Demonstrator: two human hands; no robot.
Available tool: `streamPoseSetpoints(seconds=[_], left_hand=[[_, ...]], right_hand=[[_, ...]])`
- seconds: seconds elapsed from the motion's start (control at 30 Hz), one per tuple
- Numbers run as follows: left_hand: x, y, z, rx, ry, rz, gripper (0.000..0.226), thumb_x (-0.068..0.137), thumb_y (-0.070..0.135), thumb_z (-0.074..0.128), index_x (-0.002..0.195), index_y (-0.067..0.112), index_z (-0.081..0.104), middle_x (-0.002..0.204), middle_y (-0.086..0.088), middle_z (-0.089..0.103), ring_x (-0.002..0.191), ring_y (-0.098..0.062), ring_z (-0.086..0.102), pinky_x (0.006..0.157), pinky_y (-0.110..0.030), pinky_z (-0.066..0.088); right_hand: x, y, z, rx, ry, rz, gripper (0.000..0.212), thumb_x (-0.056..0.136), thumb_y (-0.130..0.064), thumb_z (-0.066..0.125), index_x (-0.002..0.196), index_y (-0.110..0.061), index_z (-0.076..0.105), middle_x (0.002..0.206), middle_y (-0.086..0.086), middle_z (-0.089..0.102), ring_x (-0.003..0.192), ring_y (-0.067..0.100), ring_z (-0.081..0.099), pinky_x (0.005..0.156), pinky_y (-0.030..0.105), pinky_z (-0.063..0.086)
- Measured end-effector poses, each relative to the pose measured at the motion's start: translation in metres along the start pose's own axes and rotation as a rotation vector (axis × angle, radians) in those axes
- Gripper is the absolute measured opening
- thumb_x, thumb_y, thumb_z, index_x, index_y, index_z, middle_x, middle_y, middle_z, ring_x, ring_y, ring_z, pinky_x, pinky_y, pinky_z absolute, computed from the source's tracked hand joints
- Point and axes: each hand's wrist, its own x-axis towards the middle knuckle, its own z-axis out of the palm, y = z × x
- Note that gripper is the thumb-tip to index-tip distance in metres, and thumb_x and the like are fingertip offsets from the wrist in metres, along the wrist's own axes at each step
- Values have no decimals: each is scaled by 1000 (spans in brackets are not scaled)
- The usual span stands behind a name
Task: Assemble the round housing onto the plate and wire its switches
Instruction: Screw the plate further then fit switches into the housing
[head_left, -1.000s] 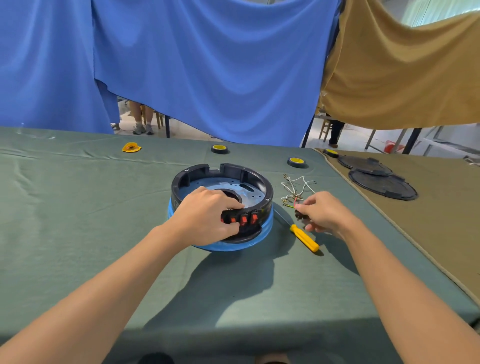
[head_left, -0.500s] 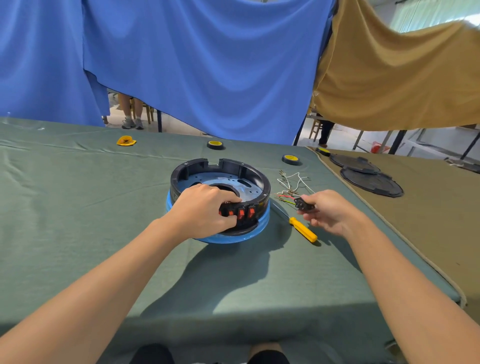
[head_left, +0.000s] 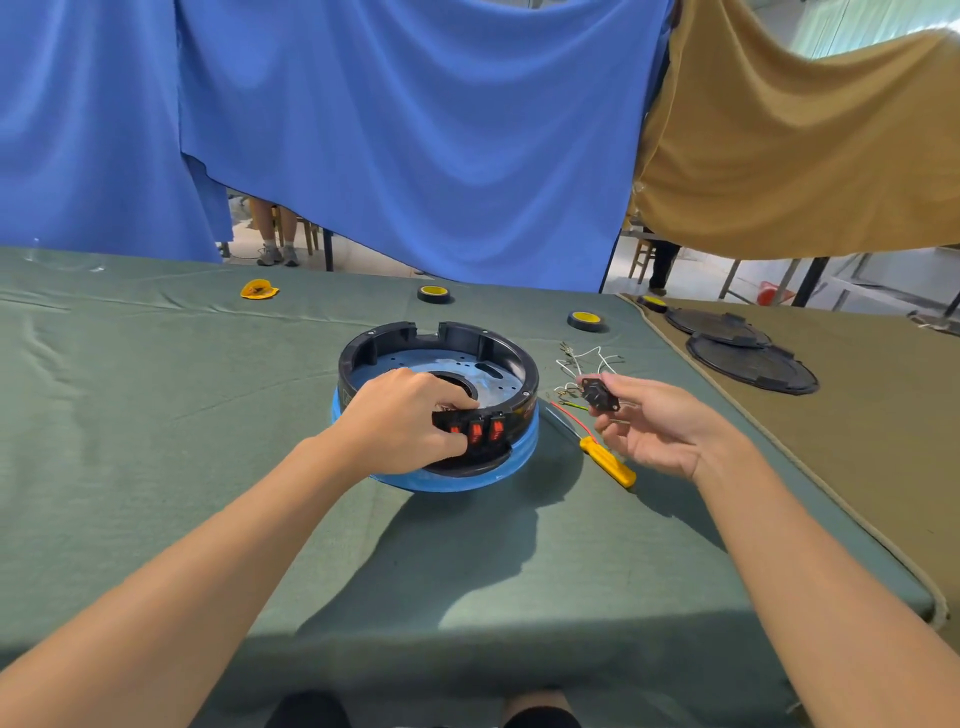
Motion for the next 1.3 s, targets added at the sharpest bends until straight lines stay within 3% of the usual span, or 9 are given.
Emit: streamPoseSetpoints(seconds=[0.13,0.27,0.5,0.63,0.73,0.87,1.03,1.17,1.3], left_hand=[[1,-6,-12,-105,-147,-57,41,78,24,73,118,31,73,101,-11,73,98,-31,63,90,-43,50],[-7,-20,-27,-171,-210,-97,41,79,18,77,114,39,73,115,17,62,121,-12,51,101,-26,34],[-19,-35,-53,-73,-421,-223,54,83,26,75,115,65,55,164,17,10,148,-6,0,115,-43,10],[-14,-27,-42,-372,-142,-506,73,80,54,72,145,46,40,164,2,-22,150,-21,-17,120,-52,11],[-4,-14,-22,-149,118,-755,62,93,52,57,137,11,41,161,-25,-13,148,-39,-6,114,-56,19],[-4,-19,-6,28,160,-857,50,89,42,56,122,9,41,143,-25,32,133,-41,26,93,-52,32],[1,-42,-16,-81,70,-750,70,85,32,71,145,26,35,143,-11,42,133,-37,34,105,-50,32],[6,-63,-27,-240,-6,-574,94,79,21,81,155,25,26,152,-6,41,137,-31,37,112,-45,35],[19,-75,-34,-229,-156,-491,97,84,35,77,158,24,15,161,-2,30,144,-26,32,116,-40,30]], right_hand=[[0,-4,13,-114,-93,-139,28,101,-20,48,108,-15,75,76,6,67,59,15,58,54,25,52],[14,-5,46,-253,-34,-290,25,102,-24,48,106,-13,71,81,2,68,65,14,61,67,28,53],[44,18,97,-976,217,-738,25,102,-27,46,113,-14,65,106,1,68,99,16,60,85,29,44],[41,32,107,-937,377,-764,28,104,-25,39,98,-9,62,92,4,64,90,23,55,73,31,34],[27,40,117,-1042,499,-774,28,105,-24,32,85,-13,48,81,1,53,78,23,45,64,31,19],[9,42,127,-1244,484,-812,27,105,-26,31,86,-15,46,80,-1,52,75,24,44,66,35,27],[11,10,118,-841,294,-579,37,103,-32,37,92,-4,59,82,6,62,74,23,60,80,49,51],[18,-4,99,-537,108,-415,22,96,-33,60,94,-12,65,81,3,68,63,15,62,62,24,49],[26,-10,83,-396,11,-354,15,89,-20,69,93,-7,63,80,10,71,66,23,67,64,30,54]])
